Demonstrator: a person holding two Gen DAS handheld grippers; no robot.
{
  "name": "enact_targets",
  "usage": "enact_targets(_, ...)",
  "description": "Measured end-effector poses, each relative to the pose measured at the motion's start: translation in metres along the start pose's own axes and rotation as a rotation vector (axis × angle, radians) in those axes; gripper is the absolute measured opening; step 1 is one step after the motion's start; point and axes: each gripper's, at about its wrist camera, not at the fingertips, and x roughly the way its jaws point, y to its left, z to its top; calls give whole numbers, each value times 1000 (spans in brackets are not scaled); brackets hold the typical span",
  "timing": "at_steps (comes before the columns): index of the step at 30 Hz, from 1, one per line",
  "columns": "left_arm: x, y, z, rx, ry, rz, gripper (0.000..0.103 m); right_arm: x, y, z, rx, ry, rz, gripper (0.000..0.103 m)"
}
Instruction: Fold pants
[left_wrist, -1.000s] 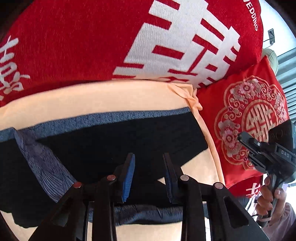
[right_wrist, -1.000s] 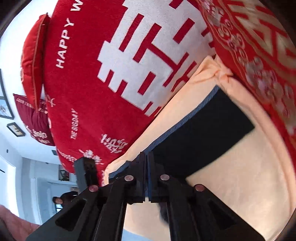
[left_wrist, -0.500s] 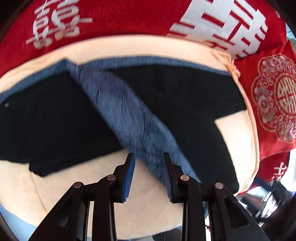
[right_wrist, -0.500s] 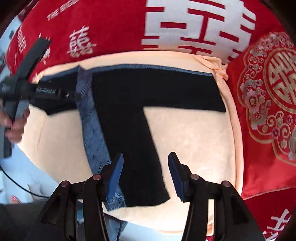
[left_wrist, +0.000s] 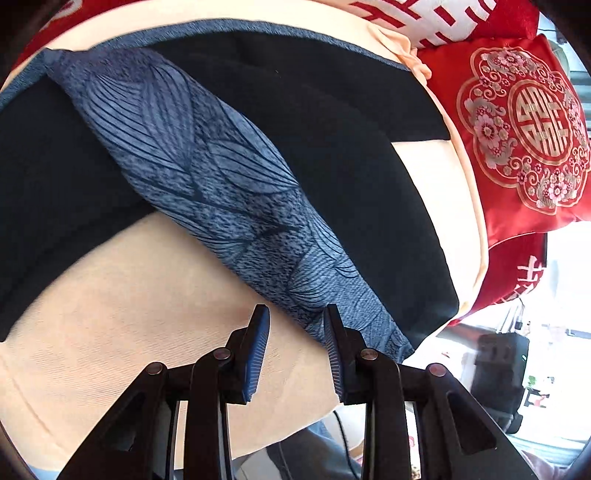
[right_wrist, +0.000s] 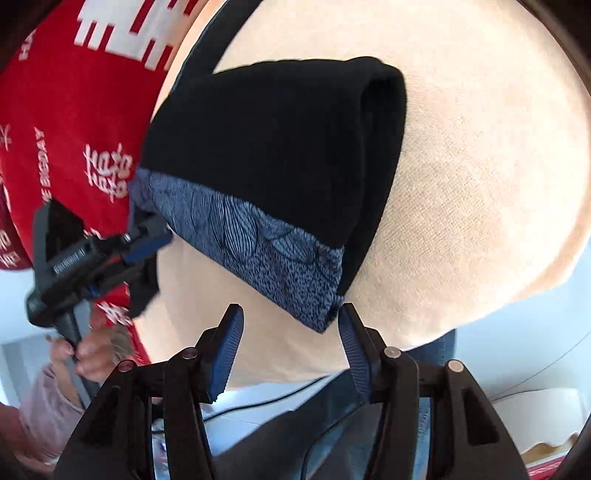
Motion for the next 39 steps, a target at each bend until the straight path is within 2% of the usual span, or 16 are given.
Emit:
enact_targets(2, 8, -4, 1, -4, 8, -29, 31, -3, -19, 4, 79, -21, 100, 60)
enact_targets(7, 21, -16, 2, 5, -3, -45, 31, -7, -58, -2, 226, -45, 253, 58)
enact_targets(8, 21, -18, 3, 9, -10, -49, 31, -6, -60, -1, 244, -40, 273, 56)
enact_targets(9, 21, -19, 4, 11, -16, -54, 31, -4, -60, -1, 247, -29, 278, 39)
enact_targets(10, 19, -22, 4, 15, -25, -59, 31, -3, -57, 1, 245, -10, 309, 18)
enact_targets(13, 4, -38, 9, 65, -69, -70, 31, -15, -30, 3, 196, -30, 390, 16)
enact_targets(16, -15, -56, 23, 98, -126, -83, 31, -39, 7, 24, 108, -70, 432, 16)
enact_targets(20, -28, -72, 58, 90, -195, -104, 31, -73, 61, 81, -42, -118, 425, 16)
enact_targets(25, -45, -83, 109, 94, -314, -55, 31, -73, 121, 186, -202, -123, 331, 16)
enact_targets(27, -57, -84, 123, 95, -360, -15, 31, -61, 144, 235, -252, -131, 247, 16)
enact_targets(31, -76, -72, 129, 71, -419, 148, 31, -38, 167, 292, -332, -162, 19, 24)
enact_targets(32, -79, -64, 126, 51, -423, 184, 32, -30, 172, 302, -355, -160, -60, 29)
enact_targets(34, -83, -45, 116, 5, -423, 251, 58, -18, 181, 310, -402, -146, -170, 63)
enact_targets(35, -83, -35, 110, -23, -431, 290, 73, -16, 186, 309, -426, -140, -195, 69)
enact_targets(37, -76, -14, 98, -76, -413, 357, 73, -19, 188, 297, -457, -140, -203, 72)
enact_targets(39, -65, 8, 91, -140, -366, 405, 73, -24, 176, 278, -447, -139, -257, 72)
